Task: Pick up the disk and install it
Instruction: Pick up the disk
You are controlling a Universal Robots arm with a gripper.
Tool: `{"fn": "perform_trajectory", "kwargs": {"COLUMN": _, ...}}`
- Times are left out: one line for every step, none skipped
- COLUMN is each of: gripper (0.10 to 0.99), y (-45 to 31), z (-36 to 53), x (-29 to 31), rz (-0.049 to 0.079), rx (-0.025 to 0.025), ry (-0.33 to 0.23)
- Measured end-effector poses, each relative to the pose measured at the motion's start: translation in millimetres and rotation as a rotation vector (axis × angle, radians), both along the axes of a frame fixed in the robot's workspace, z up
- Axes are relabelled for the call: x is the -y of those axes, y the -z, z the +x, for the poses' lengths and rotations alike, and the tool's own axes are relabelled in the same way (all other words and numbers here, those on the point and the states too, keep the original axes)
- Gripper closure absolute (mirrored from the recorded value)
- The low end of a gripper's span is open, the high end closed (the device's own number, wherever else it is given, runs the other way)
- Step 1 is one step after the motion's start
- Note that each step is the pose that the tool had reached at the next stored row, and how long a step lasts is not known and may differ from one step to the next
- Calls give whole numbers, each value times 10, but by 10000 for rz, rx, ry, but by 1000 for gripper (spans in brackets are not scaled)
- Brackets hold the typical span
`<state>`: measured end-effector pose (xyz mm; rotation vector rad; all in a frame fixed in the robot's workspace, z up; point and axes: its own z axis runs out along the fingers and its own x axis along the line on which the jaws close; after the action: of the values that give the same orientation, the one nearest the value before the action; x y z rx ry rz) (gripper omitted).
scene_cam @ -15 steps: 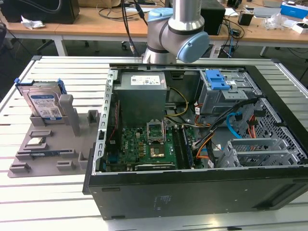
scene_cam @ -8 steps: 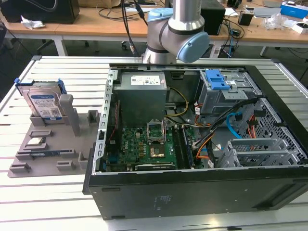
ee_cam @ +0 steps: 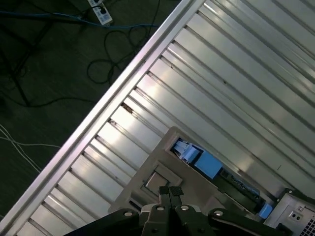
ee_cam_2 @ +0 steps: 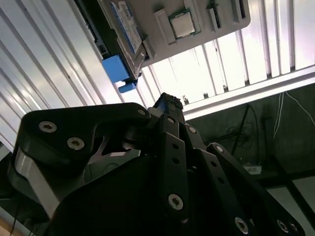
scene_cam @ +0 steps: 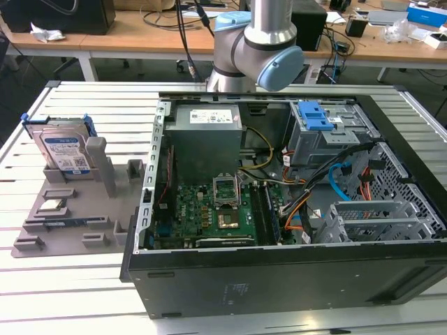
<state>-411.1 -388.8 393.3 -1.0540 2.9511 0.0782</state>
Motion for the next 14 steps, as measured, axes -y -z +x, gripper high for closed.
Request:
{"fn": "perform_trajectory", "kwargs": {"gripper": 980, "y": 0, "z": 0, "x": 0, "rz": 0, "rx": 0, "ry": -140}}
{"fn": "perform_trajectory", "kwargs": {"gripper": 980, "y": 0, "z": 0, "x": 0, "rz": 0, "rx": -1, "ry": -237}}
{"fn": "perform_trajectory", "kwargs": {"gripper": 980, "y": 0, "z": 0, "x": 0, "rz": 0, "rx": 0, "ry": -373}}
{"fn": "perform_trajectory", "kwargs": {"gripper": 980, "y": 0, "z": 0, "x": 0, "rz": 0, "rx": 0, "ry": -478}}
{"fn": "perform_trajectory", "kwargs": {"gripper": 980, "y": 0, "z": 0, "x": 0, "rz": 0, "rx": 0, "ry": -646}}
{"fn": "perform_trajectory", "kwargs": {"gripper": 980, "y": 0, "z": 0, "x": 0, "rz": 0, "rx": 0, "ry": -777}}
{"fn": "perform_trajectory", "kwargs": {"gripper": 980, "y": -1, "z": 0, "x": 0, "rz": 0, "rx": -1, "ry": -948}}
{"fn": "perform_trajectory", "kwargs": {"gripper": 980, "y": 0, "z": 0, "x": 0, "rz": 0, "rx": 0, "ry": -1092}}
{"fn": "perform_trajectory", "kwargs": {"gripper": 980, "y": 0, "z": 0, "x": 0, "rz": 0, "rx": 0, "ry": -1241}}
{"fn": "perform_trajectory", "kwargs": {"gripper": 980, "y": 0, "z": 0, "x": 0, "rz": 0, "rx": 0, "ry": -1318}}
{"fn": "perform_trajectory", "kwargs": {"gripper": 980, "y": 0, "z": 0, "x": 0, "rz": 0, "rx": 0, "ry": -1395}}
{"fn": "perform_trajectory", "kwargs": {"gripper": 980, "y": 0, "z": 0, "x": 0, "rz": 0, "rx": 0, "ry": -1461}}
{"fn": "perform_trajectory", "kwargs": {"gripper": 980, "y": 0, "z": 0, "x": 0, "rz": 0, "rx": 0, "ry": -1542}}
{"fn": "perform_trajectory", "kwargs": {"gripper": 980, "y": 0, "z": 0, "x": 0, "rz": 0, "rx": -1, "ry": -1623}}
